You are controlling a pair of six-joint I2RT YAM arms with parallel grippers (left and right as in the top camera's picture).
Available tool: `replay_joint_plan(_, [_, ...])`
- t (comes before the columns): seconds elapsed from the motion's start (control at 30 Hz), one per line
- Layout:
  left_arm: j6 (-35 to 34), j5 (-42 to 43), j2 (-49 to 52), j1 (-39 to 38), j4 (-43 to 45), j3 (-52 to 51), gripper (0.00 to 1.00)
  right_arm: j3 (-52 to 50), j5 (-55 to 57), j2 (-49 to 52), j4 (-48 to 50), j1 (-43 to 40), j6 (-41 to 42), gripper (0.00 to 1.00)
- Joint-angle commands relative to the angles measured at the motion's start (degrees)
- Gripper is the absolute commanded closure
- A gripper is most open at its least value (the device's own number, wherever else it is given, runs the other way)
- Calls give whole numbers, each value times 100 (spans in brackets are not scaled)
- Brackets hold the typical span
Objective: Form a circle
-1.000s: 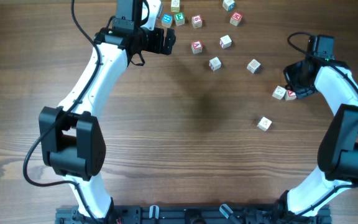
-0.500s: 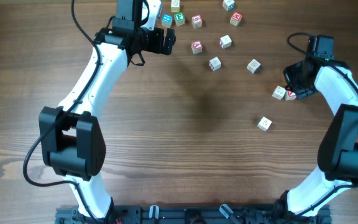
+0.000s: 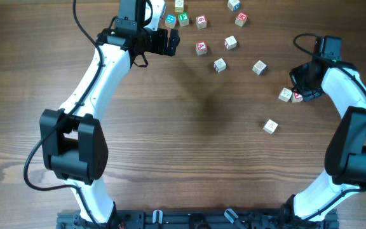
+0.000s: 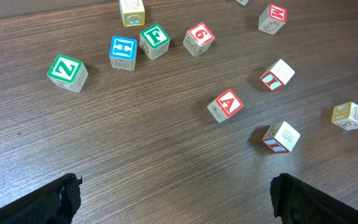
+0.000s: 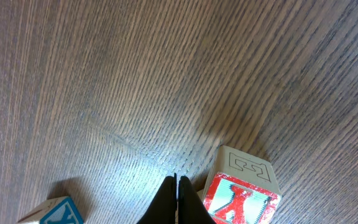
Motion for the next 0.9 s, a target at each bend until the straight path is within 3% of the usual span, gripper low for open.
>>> replay_joint_plan(0.0, [-15, 26, 50, -26, -2, -28, 0, 15, -9, -101, -15, 4, -107, 96])
replay_joint_plan(0.87, [-15, 26, 50, -26, -2, -28, 0, 15, 9, 42, -120, 4, -107, 96])
